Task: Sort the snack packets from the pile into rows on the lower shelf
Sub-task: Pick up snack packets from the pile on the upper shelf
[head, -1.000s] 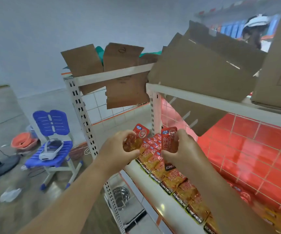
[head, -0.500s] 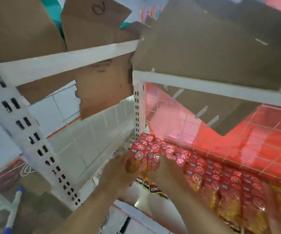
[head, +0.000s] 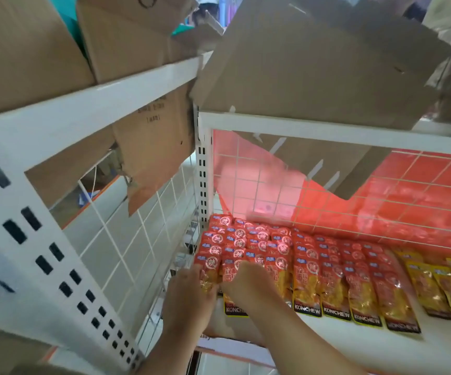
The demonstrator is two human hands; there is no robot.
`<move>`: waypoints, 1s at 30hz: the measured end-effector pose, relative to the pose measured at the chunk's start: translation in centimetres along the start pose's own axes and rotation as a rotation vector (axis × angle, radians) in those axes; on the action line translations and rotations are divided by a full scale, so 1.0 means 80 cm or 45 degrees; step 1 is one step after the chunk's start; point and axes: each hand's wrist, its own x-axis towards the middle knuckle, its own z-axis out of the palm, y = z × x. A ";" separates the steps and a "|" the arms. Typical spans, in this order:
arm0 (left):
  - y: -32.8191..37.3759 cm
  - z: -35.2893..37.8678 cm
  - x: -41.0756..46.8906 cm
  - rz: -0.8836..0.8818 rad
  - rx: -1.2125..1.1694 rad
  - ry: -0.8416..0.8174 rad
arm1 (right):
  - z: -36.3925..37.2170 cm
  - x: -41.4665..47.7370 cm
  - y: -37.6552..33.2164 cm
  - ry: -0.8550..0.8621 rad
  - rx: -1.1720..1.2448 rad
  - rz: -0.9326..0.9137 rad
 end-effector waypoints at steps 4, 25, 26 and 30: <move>-0.004 0.005 0.005 0.027 -0.012 0.027 | 0.004 0.003 -0.007 0.038 0.017 0.069; -0.012 0.022 0.001 -0.038 0.012 0.061 | 0.022 0.024 -0.022 0.081 -0.195 0.145; -0.012 0.022 0.001 -0.040 0.005 0.063 | 0.023 0.023 -0.022 0.084 -0.189 0.141; -0.012 0.022 0.000 -0.026 0.001 0.066 | 0.023 0.020 -0.015 0.130 -0.160 0.074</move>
